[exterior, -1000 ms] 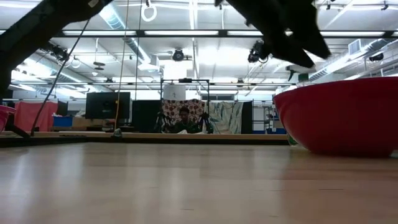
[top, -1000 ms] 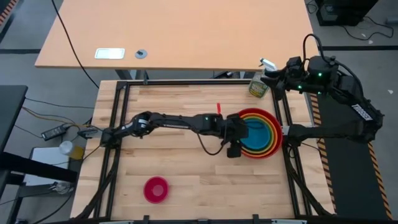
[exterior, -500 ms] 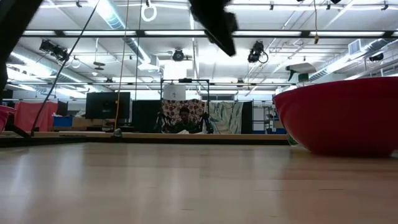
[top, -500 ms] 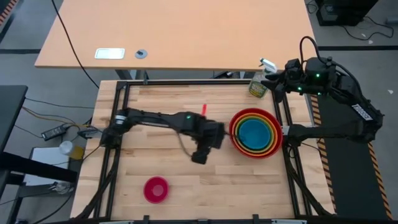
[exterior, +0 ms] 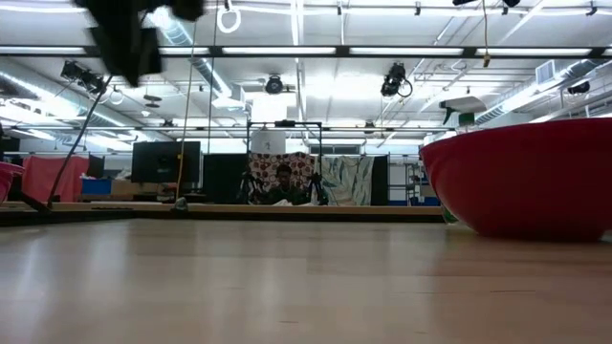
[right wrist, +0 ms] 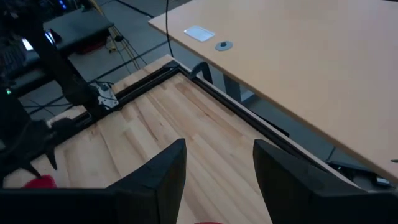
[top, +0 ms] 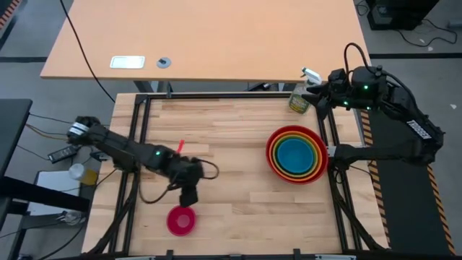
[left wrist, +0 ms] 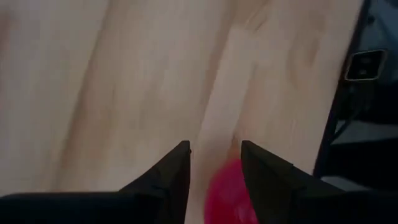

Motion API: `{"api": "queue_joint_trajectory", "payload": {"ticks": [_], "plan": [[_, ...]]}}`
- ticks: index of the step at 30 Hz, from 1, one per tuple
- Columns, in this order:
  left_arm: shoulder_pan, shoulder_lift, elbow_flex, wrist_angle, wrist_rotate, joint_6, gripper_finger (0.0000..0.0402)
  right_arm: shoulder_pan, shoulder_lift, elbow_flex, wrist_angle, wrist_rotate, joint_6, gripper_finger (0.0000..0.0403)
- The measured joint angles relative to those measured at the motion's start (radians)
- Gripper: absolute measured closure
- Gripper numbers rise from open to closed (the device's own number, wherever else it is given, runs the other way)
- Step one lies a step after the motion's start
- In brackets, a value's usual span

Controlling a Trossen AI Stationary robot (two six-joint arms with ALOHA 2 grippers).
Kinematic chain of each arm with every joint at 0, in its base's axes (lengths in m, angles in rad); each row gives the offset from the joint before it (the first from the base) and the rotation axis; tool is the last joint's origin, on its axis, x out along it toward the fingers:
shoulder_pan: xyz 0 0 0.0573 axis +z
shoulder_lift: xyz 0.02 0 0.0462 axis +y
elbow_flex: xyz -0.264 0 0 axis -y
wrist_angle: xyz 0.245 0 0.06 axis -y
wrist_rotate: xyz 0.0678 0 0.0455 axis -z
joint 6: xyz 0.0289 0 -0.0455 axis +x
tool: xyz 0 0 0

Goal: Nest bowls inside each other
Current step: Stack the pink bowl on top of the blue bowl

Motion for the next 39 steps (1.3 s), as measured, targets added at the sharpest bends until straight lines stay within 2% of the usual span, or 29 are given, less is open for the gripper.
{"api": "queue_joint_trajectory", "payload": {"ticks": [4,8,13,19,24,29,36,39], "plan": [[-0.098,-0.037,-0.123,0.02,0.022,-0.221,0.0239,0.0,0.028,0.0,0.0,-0.001,-0.027,0.021],[-0.16,-0.044,-0.199,0.045,0.019,-0.347,0.0211,0.0,0.061,0.0,0.0,-0.015,-0.048,0.021],[-0.212,-0.044,-0.263,0.123,0.024,-0.393,0.0192,0.0,0.098,0.0,0.0,-0.048,-0.067,0.021],[-0.253,-0.044,-0.351,0.237,0.02,-0.47,0.0192,0.002,0.119,0.0,0.0,-0.061,-0.067,0.021],[-0.28,-0.043,-0.417,0.269,0.02,-0.519,0.0194,0.002,0.121,0.0,0.0,-0.061,-0.067,0.021],[-0.288,-0.043,-0.442,0.291,0.021,-0.524,0.0234,0.002,0.121,0.0,0.0,-0.061,-0.067,0.021],[-0.281,-0.043,-0.443,0.294,0.021,-0.526,0.0366,0.002,0.121,0.0,0.001,-0.056,-0.092,0.021],[-0.279,-0.043,-0.443,0.325,0.02,-0.542,0.0387,0.002,0.121,0.0,0.01,-0.056,-0.093,0.021]]}}
